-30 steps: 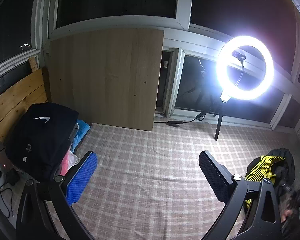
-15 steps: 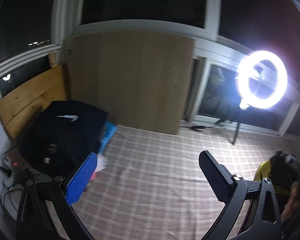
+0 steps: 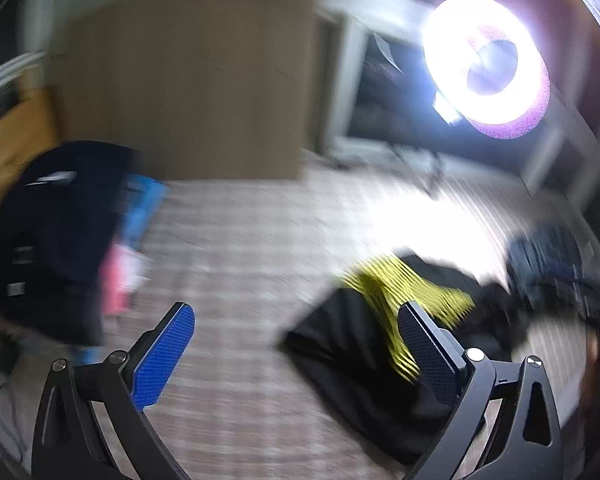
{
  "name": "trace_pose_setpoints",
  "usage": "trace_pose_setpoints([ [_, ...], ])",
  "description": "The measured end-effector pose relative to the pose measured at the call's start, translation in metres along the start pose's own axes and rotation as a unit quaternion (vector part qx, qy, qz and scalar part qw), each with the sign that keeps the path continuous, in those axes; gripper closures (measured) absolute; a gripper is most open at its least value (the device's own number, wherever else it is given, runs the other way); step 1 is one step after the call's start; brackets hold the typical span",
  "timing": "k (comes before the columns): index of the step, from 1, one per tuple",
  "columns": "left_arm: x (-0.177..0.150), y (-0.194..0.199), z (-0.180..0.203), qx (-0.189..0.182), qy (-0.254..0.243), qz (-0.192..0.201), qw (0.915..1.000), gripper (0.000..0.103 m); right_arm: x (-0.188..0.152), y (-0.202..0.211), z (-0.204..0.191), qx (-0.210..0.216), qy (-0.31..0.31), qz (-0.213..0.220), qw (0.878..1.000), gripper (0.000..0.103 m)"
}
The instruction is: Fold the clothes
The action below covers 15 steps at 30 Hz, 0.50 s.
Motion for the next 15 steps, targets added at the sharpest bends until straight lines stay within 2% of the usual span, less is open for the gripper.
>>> trace_pose_setpoints([
  [2, -0.013, -0.025, 0.036, -0.026, -0.037, -0.034, 0.9984, 0.001, -0.014, -0.010, 0.053, -0.024, -0.057, -0.026, 0.998, 0.054],
  [4, -0.028, -0.050, 0.068, -0.034, -0.073, -0.068, 0.9944, 0.001, -0.026, -0.015, 0.085, -0.025, -0.096, -0.032, 0.995, 0.054],
  [7, -0.047, -0.080, 0.097, -0.037, -0.096, -0.112, 0.9883, 0.001, -0.038, -0.017, 0.105, -0.026, -0.109, -0.035, 0.993, 0.054],
  [9, -0.052, -0.092, 0.098, -0.030, -0.099, -0.128, 0.9864, 0.005, -0.043, -0.018, 0.112, -0.029, -0.106, -0.038, 0.993, 0.054],
  [11, -0.052, -0.103, 0.095, 0.009, -0.104, -0.135, 0.9854, 0.029, -0.043, -0.019, 0.110, -0.034, -0.085, -0.044, 0.995, 0.054],
  [12, -0.050, -0.106, 0.091, 0.021, -0.101, -0.139, 0.9849, 0.055, -0.042, -0.021, 0.108, -0.038, -0.073, -0.046, 0.996, 0.054],
  [13, -0.047, -0.107, 0.086, 0.013, -0.087, -0.140, 0.9862, 0.079, -0.041, -0.024, 0.105, -0.043, -0.062, -0.047, 0.996, 0.054],
  [15, -0.036, -0.104, 0.073, -0.011, -0.049, -0.135, 0.9896, 0.091, -0.037, -0.030, 0.098, -0.041, -0.045, -0.049, 0.997, 0.054],
])
Point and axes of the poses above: each gripper's, at about its wrist camera, not at the fingertips, and y roughly against the way its jaws point, z to its right, x to its top, the point moved 8 cm from there along -y, roughly the way its jaws point, and after that the axes turned 7 degrees about -z, right-handed, at the moved point
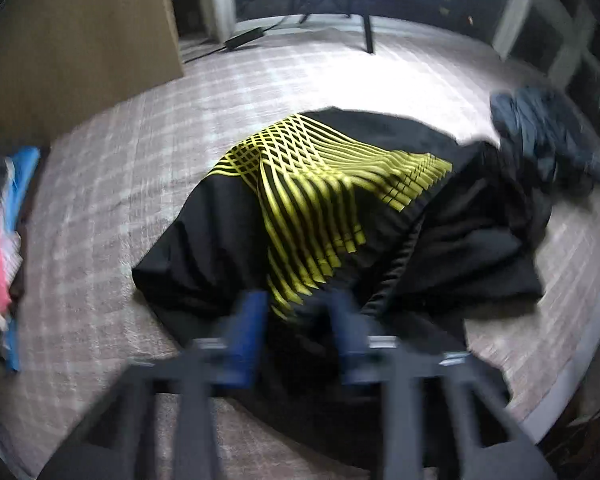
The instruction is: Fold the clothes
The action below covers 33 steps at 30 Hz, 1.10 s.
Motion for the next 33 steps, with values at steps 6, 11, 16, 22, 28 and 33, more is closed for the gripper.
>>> trace_pose_setpoints([
  [6, 0.015, 0.048, -0.055, 0.038, 0.063, 0.058, 0.9956, 0.095, 0.006, -0.021, -0.020, -0.001, 0.047, -0.018, 0.999, 0.054],
  [11, -0.002, 0.053, -0.029, -0.010, 0.017, 0.037, 0.9991, 0.065, 0.000, -0.036, -0.018, 0.004, 0.035, -0.029, 0.999, 0.054],
  [16, -0.006, 0.031, 0.033, -0.004, -0.079, 0.011, 0.9968, 0.048, -0.004, -0.035, -0.012, 0.000, 0.027, -0.031, 0.999, 0.054],
  [22, 0.002, -0.013, 0.044, 0.049, -0.116, -0.035, 0.9914, 0.091, -0.011, -0.023, -0.003, -0.005, 0.010, -0.023, 1.000, 0.054],
  [28, 0.033, 0.043, 0.016, -0.014, -0.038, 0.048, 0.9981, 0.100, -0.014, -0.015, 0.011, -0.018, -0.002, -0.019, 1.000, 0.054],
  [33, 0.028, 0.106, -0.053, -0.045, 0.066, 0.107, 0.9910, 0.099, -0.009, -0.013, 0.008, -0.004, -0.007, -0.015, 1.000, 0.054],
])
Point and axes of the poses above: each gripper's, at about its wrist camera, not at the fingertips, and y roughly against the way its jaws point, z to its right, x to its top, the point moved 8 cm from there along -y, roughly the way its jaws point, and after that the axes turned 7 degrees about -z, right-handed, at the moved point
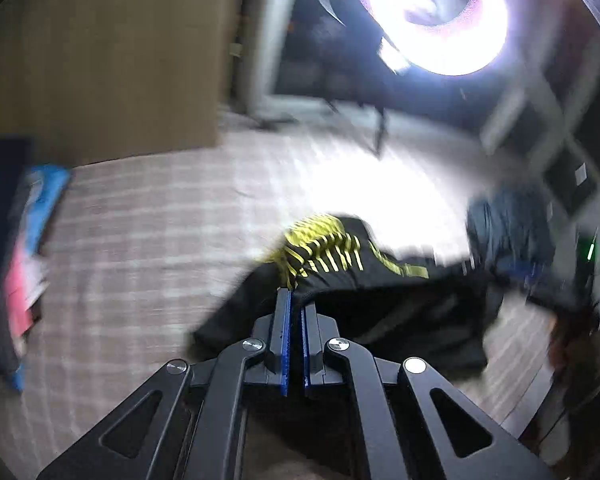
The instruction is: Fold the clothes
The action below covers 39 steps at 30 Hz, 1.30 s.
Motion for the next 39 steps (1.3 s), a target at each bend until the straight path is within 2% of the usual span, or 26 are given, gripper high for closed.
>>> trace_pose_setpoints([
  [3, -0.017, 0.015, -0.045, 0.022, 0.041, -0.001, 0.9989, 0.100, 0.001, -0.004, -0.014, 0.006, 0.014, -0.005, 1.000, 0.054],
  [7, -0.054, 0.011, -0.090, 0.045, 0.085, -0.029, 0.9949, 0.099, -0.004, -0.005, -0.042, 0.026, 0.036, -0.013, 0.999, 0.054],
  [10, -0.079, -0.001, -0.103, 0.048, 0.100, -0.053, 0.9924, 0.099, -0.014, 0.000, -0.066, 0.053, 0.042, -0.017, 0.998, 0.054],
  [12, -0.084, -0.008, -0.105, 0.050, 0.097, -0.064, 0.9919, 0.099, -0.024, 0.003, -0.082, 0.063, 0.046, -0.020, 0.997, 0.054],
  [13, -0.085, -0.010, -0.105, 0.052, 0.093, -0.066, 0.9921, 0.095, -0.030, 0.005, -0.089, 0.064, 0.048, -0.021, 0.997, 0.054],
  [14, -0.086, -0.011, -0.105, 0.057, 0.085, -0.070, 0.9923, 0.093, -0.036, 0.007, -0.096, 0.064, 0.050, -0.022, 0.996, 0.054],
  [16, -0.090, -0.010, -0.108, 0.068, 0.065, -0.076, 0.9927, 0.079, -0.052, 0.010, -0.106, 0.072, 0.048, -0.031, 0.996, 0.054],
  [19, -0.096, 0.002, -0.108, 0.081, 0.027, -0.074, 0.9936, 0.068, -0.075, 0.012, -0.120, 0.092, 0.052, -0.053, 0.993, 0.054],
  [23, -0.094, 0.011, -0.098, 0.076, -0.026, -0.078, 0.9937, 0.068, -0.090, 0.002, -0.137, 0.054, 0.096, -0.058, 0.992, 0.054],
  [26, -0.087, 0.019, -0.084, 0.101, -0.084, -0.067, 0.9892, 0.067, -0.088, -0.010, -0.149, 0.039, 0.118, -0.064, 0.990, 0.055],
  [27, -0.085, 0.020, -0.084, 0.104, -0.090, -0.064, 0.9884, 0.064, -0.087, -0.013, -0.154, 0.040, 0.127, -0.065, 0.989, 0.060],
  [28, -0.082, 0.019, -0.084, 0.105, -0.093, -0.063, 0.9881, 0.063, -0.084, -0.016, -0.155, 0.035, 0.129, -0.066, 0.989, 0.083],
  [29, -0.081, 0.018, -0.085, 0.106, -0.095, -0.066, 0.9877, 0.063, -0.081, -0.019, -0.155, 0.028, 0.129, -0.068, 0.989, 0.096],
  [30, -0.080, 0.016, -0.086, 0.106, -0.095, -0.070, 0.9873, 0.063, -0.078, -0.021, -0.151, 0.022, 0.119, -0.072, 0.990, 0.099],
  [33, -0.082, 0.015, -0.066, 0.084, -0.134, -0.070, 0.9849, 0.063, -0.065, -0.013, -0.137, 0.034, 0.068, -0.060, 0.995, 0.099],
  [36, -0.086, 0.009, -0.033, 0.063, -0.190, -0.075, 0.9769, 0.063, -0.054, 0.008, -0.123, 0.065, 0.022, -0.033, 0.997, 0.100],
  [39, -0.090, 0.001, 0.006, 0.021, -0.232, -0.081, 0.9692, 0.063, -0.047, 0.031, -0.109, 0.108, -0.030, -0.013, 0.994, 0.100],
])
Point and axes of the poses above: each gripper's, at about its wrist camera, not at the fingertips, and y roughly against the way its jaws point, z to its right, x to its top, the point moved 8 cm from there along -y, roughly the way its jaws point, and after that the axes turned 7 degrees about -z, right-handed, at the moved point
